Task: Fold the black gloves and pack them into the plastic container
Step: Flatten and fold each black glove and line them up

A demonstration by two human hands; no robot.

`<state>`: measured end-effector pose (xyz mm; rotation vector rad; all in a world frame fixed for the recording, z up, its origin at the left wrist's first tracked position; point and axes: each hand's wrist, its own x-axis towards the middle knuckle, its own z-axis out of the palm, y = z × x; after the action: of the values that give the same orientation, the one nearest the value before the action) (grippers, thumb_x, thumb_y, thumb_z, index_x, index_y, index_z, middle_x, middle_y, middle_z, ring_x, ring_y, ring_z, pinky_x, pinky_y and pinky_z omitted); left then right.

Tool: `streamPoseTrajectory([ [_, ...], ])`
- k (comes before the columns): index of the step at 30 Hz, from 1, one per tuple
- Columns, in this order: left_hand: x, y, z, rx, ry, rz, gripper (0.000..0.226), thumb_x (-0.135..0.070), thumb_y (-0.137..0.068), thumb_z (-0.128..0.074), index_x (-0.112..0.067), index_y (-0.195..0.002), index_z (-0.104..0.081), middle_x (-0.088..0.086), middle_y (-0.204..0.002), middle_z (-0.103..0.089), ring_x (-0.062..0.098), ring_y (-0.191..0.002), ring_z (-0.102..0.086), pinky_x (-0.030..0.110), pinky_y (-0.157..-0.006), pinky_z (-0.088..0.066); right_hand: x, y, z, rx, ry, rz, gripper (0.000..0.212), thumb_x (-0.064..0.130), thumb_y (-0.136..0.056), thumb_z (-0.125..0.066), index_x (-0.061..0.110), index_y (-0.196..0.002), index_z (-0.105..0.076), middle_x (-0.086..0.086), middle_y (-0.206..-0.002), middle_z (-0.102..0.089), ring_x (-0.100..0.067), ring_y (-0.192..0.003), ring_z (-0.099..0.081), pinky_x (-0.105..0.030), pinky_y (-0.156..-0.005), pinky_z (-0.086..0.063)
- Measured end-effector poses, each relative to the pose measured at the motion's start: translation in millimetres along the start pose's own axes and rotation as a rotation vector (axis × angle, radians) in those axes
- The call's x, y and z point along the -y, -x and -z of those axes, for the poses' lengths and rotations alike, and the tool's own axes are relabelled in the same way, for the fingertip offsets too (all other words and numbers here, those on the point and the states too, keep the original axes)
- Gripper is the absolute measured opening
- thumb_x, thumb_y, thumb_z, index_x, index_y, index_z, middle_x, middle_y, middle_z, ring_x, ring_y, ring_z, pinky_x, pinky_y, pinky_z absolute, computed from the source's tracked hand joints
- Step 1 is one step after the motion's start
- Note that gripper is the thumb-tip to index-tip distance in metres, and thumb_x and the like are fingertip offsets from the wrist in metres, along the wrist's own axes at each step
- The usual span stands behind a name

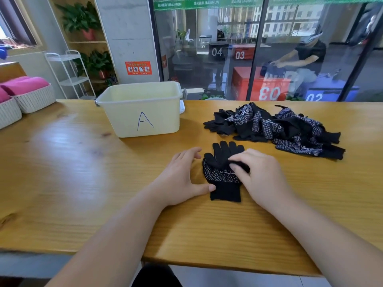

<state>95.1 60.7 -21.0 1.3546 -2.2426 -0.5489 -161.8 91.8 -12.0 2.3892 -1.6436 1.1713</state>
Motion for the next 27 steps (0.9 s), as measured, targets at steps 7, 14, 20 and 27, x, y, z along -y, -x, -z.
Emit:
streamPoseTrajectory([
  [7, -6, 1, -3, 0.015, 0.013, -0.031, 0.112, -0.068, -0.075, -0.085, -0.040, -0.163, -0.022, -0.026, -0.148, -0.048, 0.001, -0.146, -0.031, 0.044, -0.125, -0.032, 16, 2, 11, -0.219, 0.005, 0.089, 0.017, 0.016, -0.100, -0.072, 0.016, -0.116, -0.079, 0.006, -0.107, -0.070, -0.013, -0.099, -0.064, -0.028, -0.085, -0.052],
  [14, -10, 1, -3, 0.031, -0.022, -0.018, 0.114, -0.074, -0.076, -0.081, -0.039, -0.164, -0.019, -0.021, -0.146, -0.051, 0.006, -0.146, -0.035, 0.044, -0.126, -0.030, 14, 30, -12, 0.046, 0.145, 0.179, 0.017, 0.018, -0.093, -0.078, 0.022, -0.110, -0.079, 0.011, -0.097, -0.063, -0.016, -0.090, -0.061, -0.038, -0.064, -0.056],
  [20, -14, 1, -3, 0.014, -0.032, -0.012, 0.116, -0.074, -0.074, -0.083, -0.040, -0.165, -0.018, -0.019, -0.148, -0.051, 0.005, -0.146, -0.034, 0.040, -0.127, -0.028, 20, 34, -9, 0.047, 0.147, 0.205, 0.017, 0.020, -0.096, -0.074, 0.022, -0.113, -0.078, 0.012, -0.100, -0.062, -0.013, -0.091, -0.058, -0.035, -0.063, -0.055],
  [27, -14, 1, -3, 0.013, -0.022, -0.008, 0.116, -0.076, -0.073, -0.082, -0.042, -0.164, -0.018, -0.016, -0.151, -0.052, 0.007, -0.145, -0.035, 0.042, -0.125, -0.031, 21, 36, -2, 0.032, 0.134, 0.202, 0.018, 0.013, -0.096, -0.074, 0.020, -0.112, -0.078, 0.011, -0.102, -0.064, -0.014, -0.091, -0.060, -0.034, -0.065, -0.055],
])
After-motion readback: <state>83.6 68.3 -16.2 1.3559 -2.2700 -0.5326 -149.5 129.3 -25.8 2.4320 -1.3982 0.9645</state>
